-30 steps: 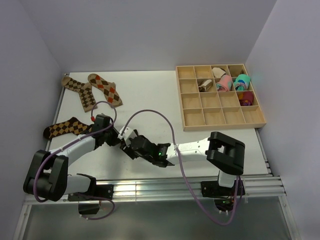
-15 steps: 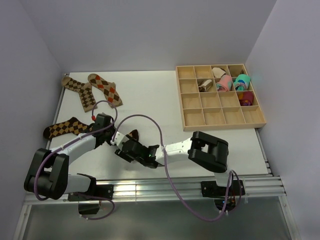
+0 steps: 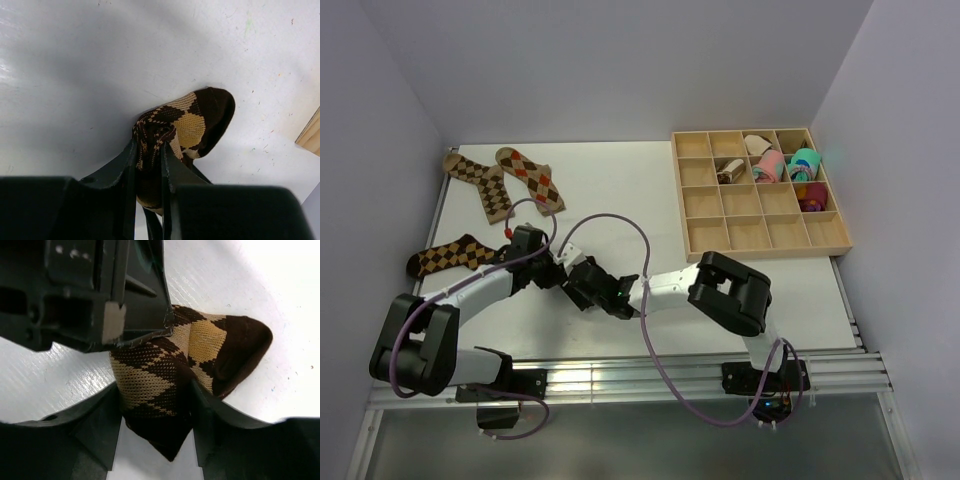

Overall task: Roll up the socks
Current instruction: Roll the sock at the center of the board.

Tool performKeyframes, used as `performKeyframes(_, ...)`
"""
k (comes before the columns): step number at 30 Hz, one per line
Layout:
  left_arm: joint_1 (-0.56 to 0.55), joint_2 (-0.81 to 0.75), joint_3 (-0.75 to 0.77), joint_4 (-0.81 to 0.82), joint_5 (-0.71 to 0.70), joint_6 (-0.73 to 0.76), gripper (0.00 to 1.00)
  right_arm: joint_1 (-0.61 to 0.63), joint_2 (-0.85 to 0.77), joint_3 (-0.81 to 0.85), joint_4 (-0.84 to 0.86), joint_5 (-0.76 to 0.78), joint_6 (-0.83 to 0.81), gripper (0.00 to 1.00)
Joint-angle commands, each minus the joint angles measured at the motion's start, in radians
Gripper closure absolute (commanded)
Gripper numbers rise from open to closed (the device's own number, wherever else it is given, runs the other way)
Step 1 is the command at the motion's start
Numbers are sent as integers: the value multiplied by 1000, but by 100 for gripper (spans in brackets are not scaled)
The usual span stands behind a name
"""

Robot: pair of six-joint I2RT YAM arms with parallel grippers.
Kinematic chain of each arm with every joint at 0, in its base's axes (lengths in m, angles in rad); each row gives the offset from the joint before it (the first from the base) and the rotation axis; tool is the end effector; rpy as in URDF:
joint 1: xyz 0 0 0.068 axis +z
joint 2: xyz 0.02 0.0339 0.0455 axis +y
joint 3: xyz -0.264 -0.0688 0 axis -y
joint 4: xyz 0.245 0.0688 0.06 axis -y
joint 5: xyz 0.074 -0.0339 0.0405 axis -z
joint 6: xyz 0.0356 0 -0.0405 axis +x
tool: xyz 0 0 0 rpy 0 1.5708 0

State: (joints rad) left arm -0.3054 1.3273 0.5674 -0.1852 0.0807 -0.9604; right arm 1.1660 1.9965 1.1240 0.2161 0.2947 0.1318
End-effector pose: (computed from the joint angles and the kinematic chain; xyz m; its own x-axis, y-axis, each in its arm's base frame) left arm 0.2275 -0.0747 0.1557 -0.7256 -0.6276 -0.2822 -0.4359 0.7365 -0.5174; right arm 0.1742 0.3802 0.1389 -0.3419 -0.4788 -0.8086 -0.7505 0.6570 -0.0716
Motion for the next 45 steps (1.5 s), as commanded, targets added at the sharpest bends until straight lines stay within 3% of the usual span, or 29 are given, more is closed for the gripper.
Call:
performKeyframes(1, -8, 26, -5, -85, -27, 57, 91, -42, 79, -3, -191, -18, 46, 48)
performKeyframes(3, -8, 26, 2, -83, -19, 54, 87, -43, 94, 6, -208, -37, 45, 56)
performKeyframes(4, -8, 21, 2, -80, -18, 52, 79, -43, 94, 5, -208, -58, 46, 70)
performKeyframes(6, -8, 7, 8, -80, -24, 43, 73, -52, 88, -1, -208, -86, 51, 83)
performKeyframes(9, -8, -25, 11, -82, -44, 25, 52, -80, 59, -15, -201, -166, 68, 99)
performKeyframes(10, -8, -37, 11, -86, -56, 19, 41, -91, 53, -23, -201, -196, 74, 100)
performKeyframes(13, -6, -102, 0, -102, -76, -15, 23, -141, 35, -36, -192, -336, 118, 100)
performKeyframes(16, -6, -197, -34, -102, -154, -73, 16, -192, 35, -32, -192, -485, 156, 100)
performKeyframes(21, -6, -353, -144, -40, -147, -141, 16, -244, 73, 0, -195, -708, 207, 100)
performKeyframes(28, -11, -318, -230, 93, -90, -193, 17, -331, 117, -15, -97, -929, 347, 100)
performKeyframes(45, -60, -175, -247, 309, -76, -279, 20, -376, 174, -47, -80, -968, 413, 98)
